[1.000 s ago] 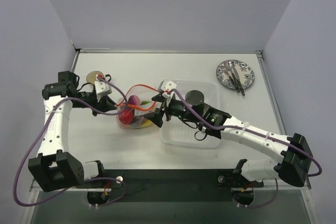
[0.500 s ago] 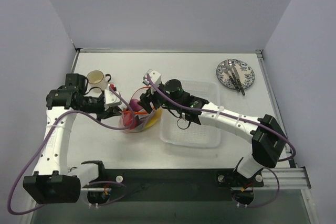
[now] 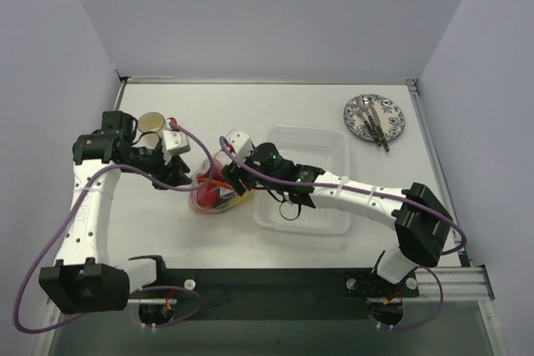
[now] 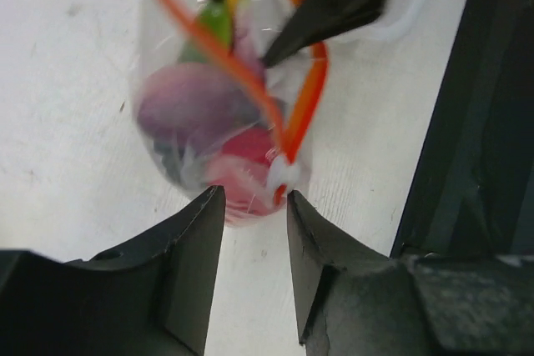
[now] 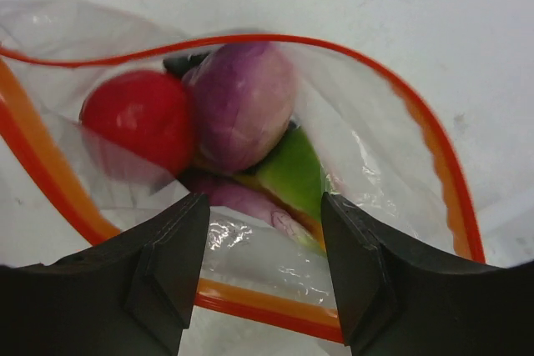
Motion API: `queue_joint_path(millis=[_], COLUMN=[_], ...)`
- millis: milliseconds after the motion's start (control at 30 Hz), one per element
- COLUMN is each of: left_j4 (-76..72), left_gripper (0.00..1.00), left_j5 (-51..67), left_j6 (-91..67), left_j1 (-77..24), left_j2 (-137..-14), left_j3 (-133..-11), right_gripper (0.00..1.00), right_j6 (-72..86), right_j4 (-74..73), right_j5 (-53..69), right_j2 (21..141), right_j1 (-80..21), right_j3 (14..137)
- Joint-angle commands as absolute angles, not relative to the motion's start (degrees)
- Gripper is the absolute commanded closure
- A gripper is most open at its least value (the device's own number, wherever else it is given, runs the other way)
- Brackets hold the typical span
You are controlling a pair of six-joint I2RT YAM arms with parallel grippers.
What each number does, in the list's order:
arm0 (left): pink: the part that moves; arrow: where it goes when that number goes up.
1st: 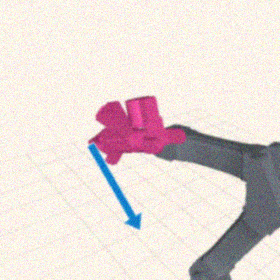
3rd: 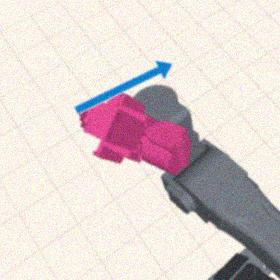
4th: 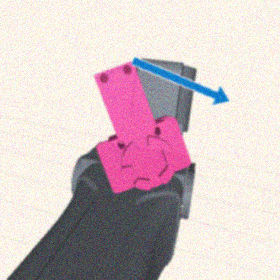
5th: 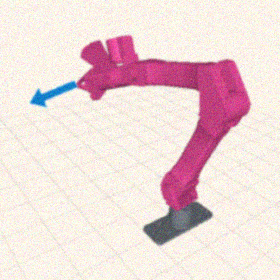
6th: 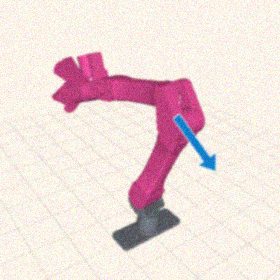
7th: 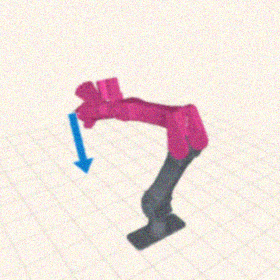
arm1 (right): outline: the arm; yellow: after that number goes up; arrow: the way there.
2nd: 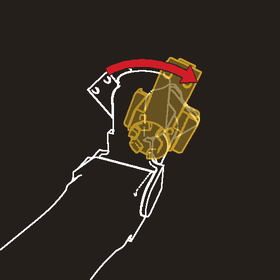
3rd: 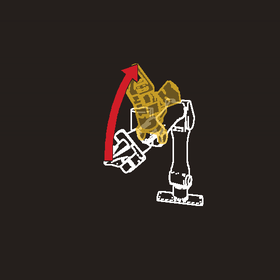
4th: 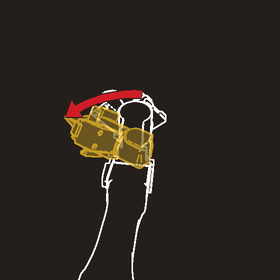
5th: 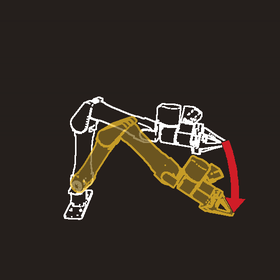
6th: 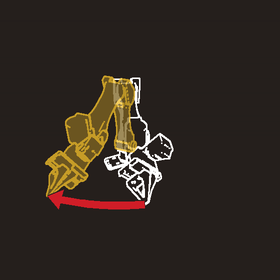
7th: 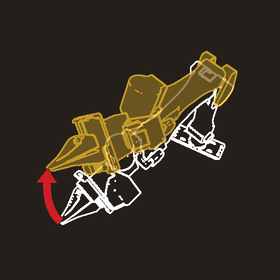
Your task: Open the zip-top bag and remove the fake food
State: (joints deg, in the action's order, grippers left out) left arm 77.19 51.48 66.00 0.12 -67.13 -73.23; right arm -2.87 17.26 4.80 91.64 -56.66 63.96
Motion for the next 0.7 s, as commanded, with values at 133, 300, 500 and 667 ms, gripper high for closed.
queue_joint_path(millis=[133,300,500,667], left_j4=[70.1,63.0,56.1,54.1], left_gripper=[0.08,0.03,0.03,0.16], left_j5=[55.2,55.7,48.5,43.8], left_j6=[53.0,47.4,45.4,45.9], left_j1=[9.6,6.4,-3.4,-6.9], left_j2=[-77.1,-82.3,-88.2,-93.9], left_j3=[-76.2,-74.9,-70.9,-70.2], right_gripper=[0.47,0.47,0.41,0.36], right_j6=[0.0,1.3,2.5,1.4], right_j4=[9.1,5.4,4.4,4.5], right_j5=[-1.6,-4.1,-7.2,-12.9], right_j2=[81.3,78.5,78.9,81.9], right_j1=[-64.5,-68.1,-70.3,-73.5], right_j3=[53.1,51.0,49.0,49.0])
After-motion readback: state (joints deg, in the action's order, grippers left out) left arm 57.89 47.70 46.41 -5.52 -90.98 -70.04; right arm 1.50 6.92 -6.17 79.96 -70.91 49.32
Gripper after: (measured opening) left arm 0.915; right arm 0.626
